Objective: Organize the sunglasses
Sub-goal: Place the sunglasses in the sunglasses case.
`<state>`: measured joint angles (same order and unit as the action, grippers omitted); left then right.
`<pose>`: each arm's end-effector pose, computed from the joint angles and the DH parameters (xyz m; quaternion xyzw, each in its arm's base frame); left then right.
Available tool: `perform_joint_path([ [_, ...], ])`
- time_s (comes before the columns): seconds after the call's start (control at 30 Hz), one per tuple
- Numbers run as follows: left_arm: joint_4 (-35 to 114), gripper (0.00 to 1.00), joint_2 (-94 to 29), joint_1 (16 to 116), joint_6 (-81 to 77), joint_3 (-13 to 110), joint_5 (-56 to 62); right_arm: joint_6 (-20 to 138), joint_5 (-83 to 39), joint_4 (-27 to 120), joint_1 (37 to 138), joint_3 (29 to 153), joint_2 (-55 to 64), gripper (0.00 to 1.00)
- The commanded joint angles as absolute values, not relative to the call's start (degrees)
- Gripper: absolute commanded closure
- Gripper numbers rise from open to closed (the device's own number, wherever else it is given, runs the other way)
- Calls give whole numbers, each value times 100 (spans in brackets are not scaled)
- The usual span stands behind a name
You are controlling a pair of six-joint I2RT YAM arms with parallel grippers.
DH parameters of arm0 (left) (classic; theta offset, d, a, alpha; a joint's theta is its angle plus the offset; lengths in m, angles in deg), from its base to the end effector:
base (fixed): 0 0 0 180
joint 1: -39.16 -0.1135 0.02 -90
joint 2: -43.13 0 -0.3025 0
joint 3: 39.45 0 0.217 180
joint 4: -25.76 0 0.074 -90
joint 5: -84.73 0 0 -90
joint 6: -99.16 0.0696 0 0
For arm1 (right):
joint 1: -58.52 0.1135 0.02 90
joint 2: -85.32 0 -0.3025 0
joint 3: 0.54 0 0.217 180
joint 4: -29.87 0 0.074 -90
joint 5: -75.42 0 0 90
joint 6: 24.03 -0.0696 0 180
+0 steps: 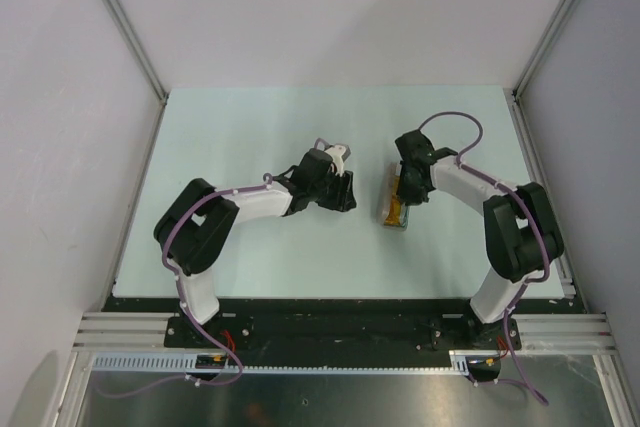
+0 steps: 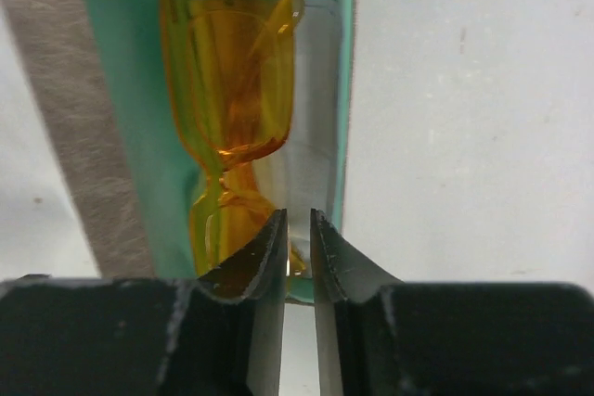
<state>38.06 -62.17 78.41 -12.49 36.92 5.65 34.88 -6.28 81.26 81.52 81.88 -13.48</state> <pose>0.2989 -0.2613 0.2065 0.1775 0.8900 -0.2830 0.3104 0.3063 0.1191 0.2190 0.0830 0.9752 0.0242 0.2035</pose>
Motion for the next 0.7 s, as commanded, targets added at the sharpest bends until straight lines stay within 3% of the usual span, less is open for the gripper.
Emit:
perform_joint_path([
  [0.0, 3654, 44, -6005, 7819, -1378, 3804, 747, 3407, -983, 7502, 8172, 8126, -890, 82],
  [0.67, 3469, 44, -6409, 7977, -1589, 4269, 1275, 3512, -1115, 7528, 8137, 7897, -907, 85],
])
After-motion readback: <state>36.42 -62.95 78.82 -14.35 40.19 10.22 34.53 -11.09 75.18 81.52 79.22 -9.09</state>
